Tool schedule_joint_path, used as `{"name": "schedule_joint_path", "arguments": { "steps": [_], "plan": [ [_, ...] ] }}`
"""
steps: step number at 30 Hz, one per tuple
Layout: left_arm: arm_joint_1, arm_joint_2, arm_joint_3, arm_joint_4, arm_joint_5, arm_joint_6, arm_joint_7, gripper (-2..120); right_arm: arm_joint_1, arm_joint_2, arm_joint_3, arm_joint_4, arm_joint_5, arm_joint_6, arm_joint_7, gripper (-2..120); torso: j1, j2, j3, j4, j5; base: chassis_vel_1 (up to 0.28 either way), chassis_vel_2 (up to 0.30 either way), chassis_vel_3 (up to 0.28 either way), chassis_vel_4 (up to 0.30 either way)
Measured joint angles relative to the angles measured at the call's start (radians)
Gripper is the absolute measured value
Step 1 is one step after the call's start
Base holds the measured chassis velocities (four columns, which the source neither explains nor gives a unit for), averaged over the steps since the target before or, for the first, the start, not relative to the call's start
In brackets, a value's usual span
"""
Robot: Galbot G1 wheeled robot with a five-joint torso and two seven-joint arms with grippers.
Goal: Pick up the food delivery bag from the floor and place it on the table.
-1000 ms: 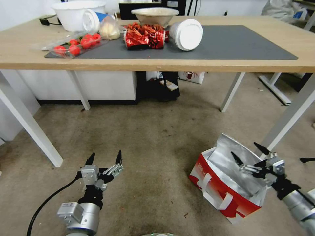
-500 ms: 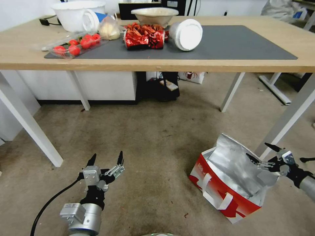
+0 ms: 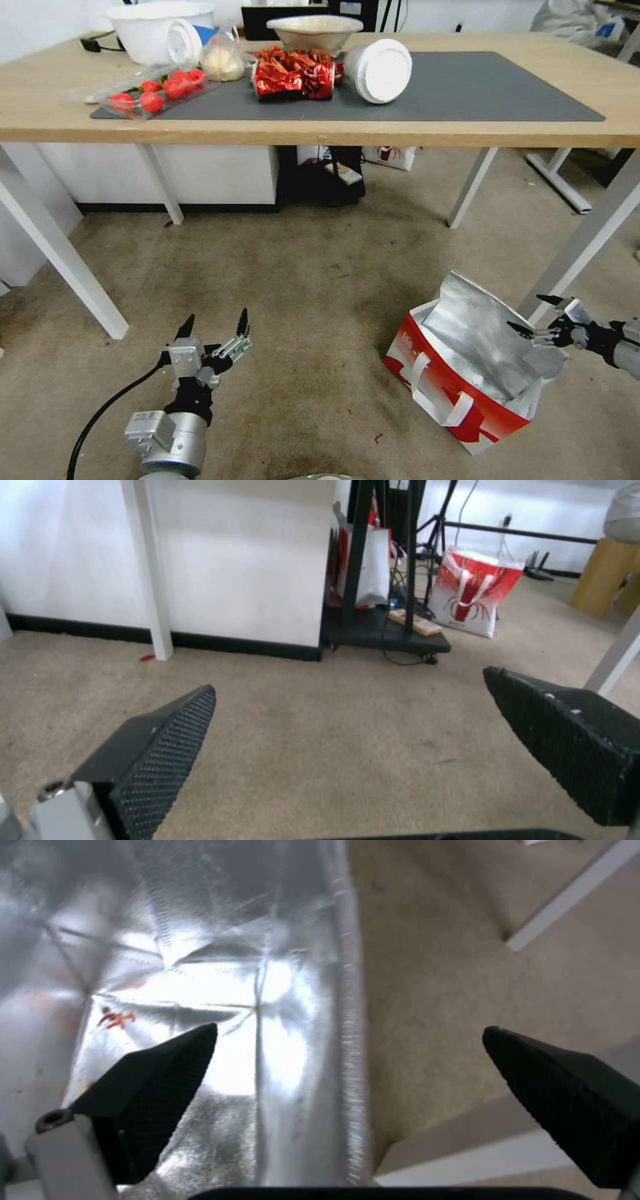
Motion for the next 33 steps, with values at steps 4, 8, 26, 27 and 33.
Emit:
{"name": "schedule_joint_path", "arguments": {
  "steps": [4, 8, 26, 27, 33],
  "plan": [
    [0.002, -0.002, -0.004, -0.001, 0.0, 0.003, -0.001, 100, 0.034, 0.001, -0.047, -0.01, -0.014, -0.02, -0.003, 100, 0.0, 0.0, 0.0, 0.0003, 0.0, 0.0, 0.0, 0.0, 0.0],
    [0.001, -0.01, -0.005, -0.003, 0.0, 0.004, -0.002, 100, 0.071, 0.003, -0.088, -0.035, -0.042, -0.039, -0.014, 100, 0.0, 0.0, 0.0, 0.0002, 0.0, 0.0, 0.0, 0.0, 0.0],
    [-0.001, -0.027, -0.005, -0.002, -0.001, 0.003, -0.001, 100, 0.076, 0.007, -0.118, -0.081, -0.048, -0.063, -0.035, 100, 0.0, 0.0, 0.0, 0.0, 0.0, 0.0, 0.0, 0.0, 0.0],
    [-0.001, -0.027, -0.004, -0.002, -0.001, 0.002, -0.001, 100, 0.068, 0.007, -0.11, -0.077, -0.048, -0.063, -0.035, 100, 0.0, 0.0, 0.0, 0.0, 0.0, 0.0, 0.0, 0.0, 0.0],
    [-0.001, -0.024, -0.005, -0.006, -0.003, 0.0, -0.004, 100, 0.042, -0.001, -0.081, -0.071, -0.043, -0.062, -0.035, 86, 0.0, 0.0, 0.0, 0.0, 0.0, 0.0, 0.0, 0.0, 0.0]
  ]
}}
